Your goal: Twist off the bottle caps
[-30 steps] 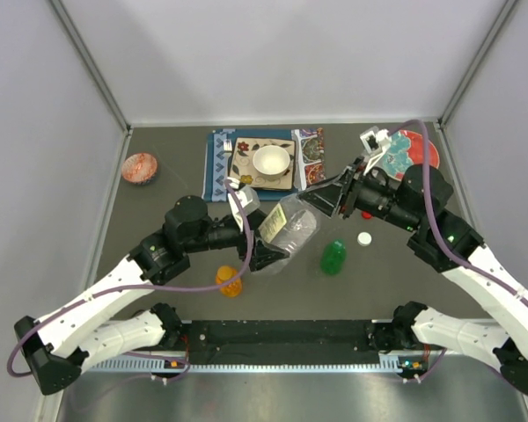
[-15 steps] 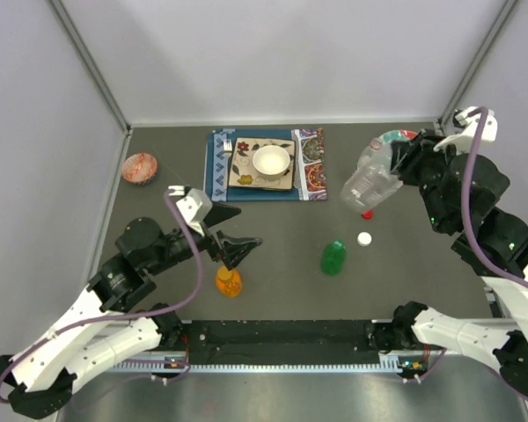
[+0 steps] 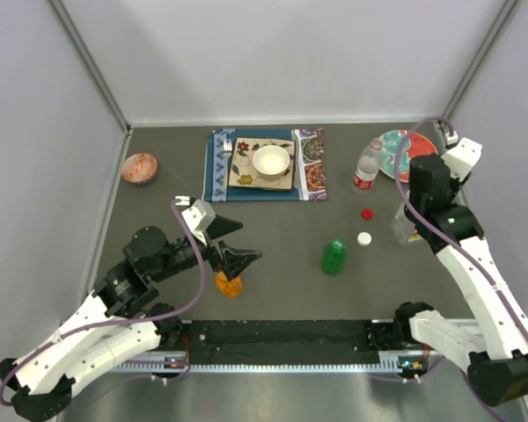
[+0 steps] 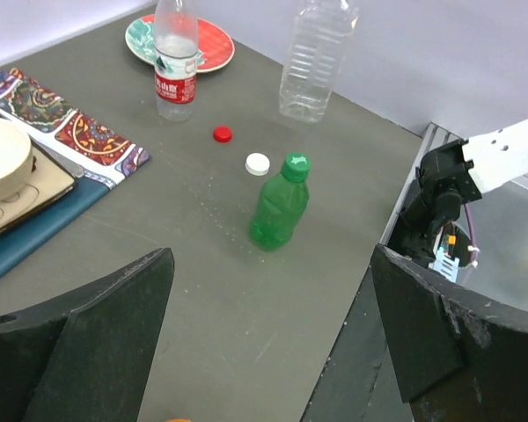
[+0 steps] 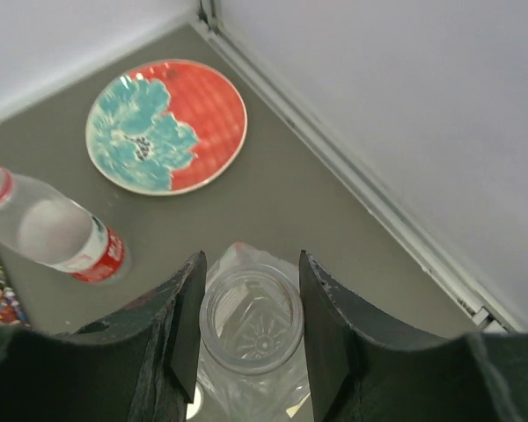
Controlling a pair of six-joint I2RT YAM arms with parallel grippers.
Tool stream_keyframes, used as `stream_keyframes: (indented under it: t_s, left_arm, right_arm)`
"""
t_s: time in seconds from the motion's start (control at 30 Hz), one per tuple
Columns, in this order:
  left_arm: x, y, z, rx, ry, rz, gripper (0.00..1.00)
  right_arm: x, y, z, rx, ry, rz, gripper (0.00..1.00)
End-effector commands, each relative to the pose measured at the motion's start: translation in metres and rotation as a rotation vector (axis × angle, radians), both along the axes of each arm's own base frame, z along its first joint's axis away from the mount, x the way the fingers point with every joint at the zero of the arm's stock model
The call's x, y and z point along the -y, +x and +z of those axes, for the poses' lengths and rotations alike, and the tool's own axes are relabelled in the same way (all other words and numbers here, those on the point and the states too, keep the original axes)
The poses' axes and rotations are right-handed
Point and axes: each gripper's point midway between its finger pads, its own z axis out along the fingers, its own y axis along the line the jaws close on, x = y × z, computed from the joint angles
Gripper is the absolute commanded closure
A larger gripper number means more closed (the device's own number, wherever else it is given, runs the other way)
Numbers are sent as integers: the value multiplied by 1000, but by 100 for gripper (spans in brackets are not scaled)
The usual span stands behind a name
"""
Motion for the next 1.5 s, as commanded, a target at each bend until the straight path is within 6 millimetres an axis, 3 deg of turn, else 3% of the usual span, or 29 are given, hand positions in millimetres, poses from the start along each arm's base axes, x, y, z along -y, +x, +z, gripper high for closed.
stream_keyframes:
  t_s: [0.0, 0.07, 0.43, 0.57, 0.77, 0.9, 1.0, 1.13, 1.47]
  left_arm:
    - [-1, -7, 13, 22, -68, -21, 1]
    - [-3, -7, 10, 19, -67, -10, 1]
    - [-5, -6, -3, -7, -39, 4, 1]
    - [-4, -2, -6, -11, -30, 14, 1]
    - [1, 1, -9, -25, -13, 6, 1]
    - [3, 1, -8, -26, -19, -1, 1]
    - [5, 0, -9, -34, -20, -9, 1]
    - [6, -1, -11, -44, -20, -15, 1]
    - [3, -3, -13, -43, -21, -16, 1]
  right_arm:
    - [-1, 21, -9, 118, 68, -6, 100]
    - [-1, 33, -7, 171, 77, -14, 100]
    - [14, 86, -67, 78, 100, -54, 100]
    - [14, 94, -81, 48, 100, -52, 100]
    - [9, 102, -84, 36, 103, -19, 100]
    - [5, 100, -85, 19, 105, 12, 79]
    - [4, 97, -86, 8, 106, 26, 69]
    - [3, 93, -84, 1, 110, 37, 65]
    - [-4, 88, -83, -21, 143, 65, 44]
